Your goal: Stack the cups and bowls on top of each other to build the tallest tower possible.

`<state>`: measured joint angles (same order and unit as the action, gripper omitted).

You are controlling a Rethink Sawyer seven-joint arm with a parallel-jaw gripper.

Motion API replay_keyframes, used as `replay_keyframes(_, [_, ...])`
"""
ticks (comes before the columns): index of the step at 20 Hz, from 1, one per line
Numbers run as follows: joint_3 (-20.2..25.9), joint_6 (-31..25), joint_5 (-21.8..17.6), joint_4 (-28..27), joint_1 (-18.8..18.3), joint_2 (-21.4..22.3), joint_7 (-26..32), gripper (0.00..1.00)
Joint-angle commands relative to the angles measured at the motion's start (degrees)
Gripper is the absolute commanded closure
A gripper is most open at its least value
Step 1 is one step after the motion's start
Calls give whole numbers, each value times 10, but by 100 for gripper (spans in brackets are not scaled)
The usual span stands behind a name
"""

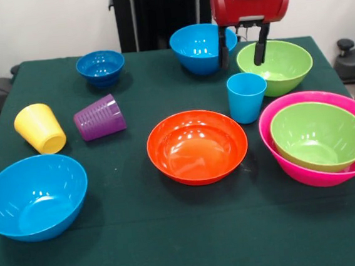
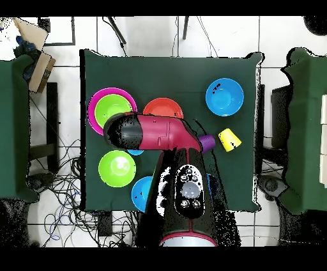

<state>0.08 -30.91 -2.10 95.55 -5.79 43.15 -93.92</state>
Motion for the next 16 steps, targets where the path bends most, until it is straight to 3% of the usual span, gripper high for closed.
replay_keyframes(1, [11,22,-20,16,12,-46,-78,0])
replay_keyframes(12, [14,20,-18,20,10,-43,-73,0])
replay_keyframes(16, [11,-13,-33,0,15,-50,-51,0])
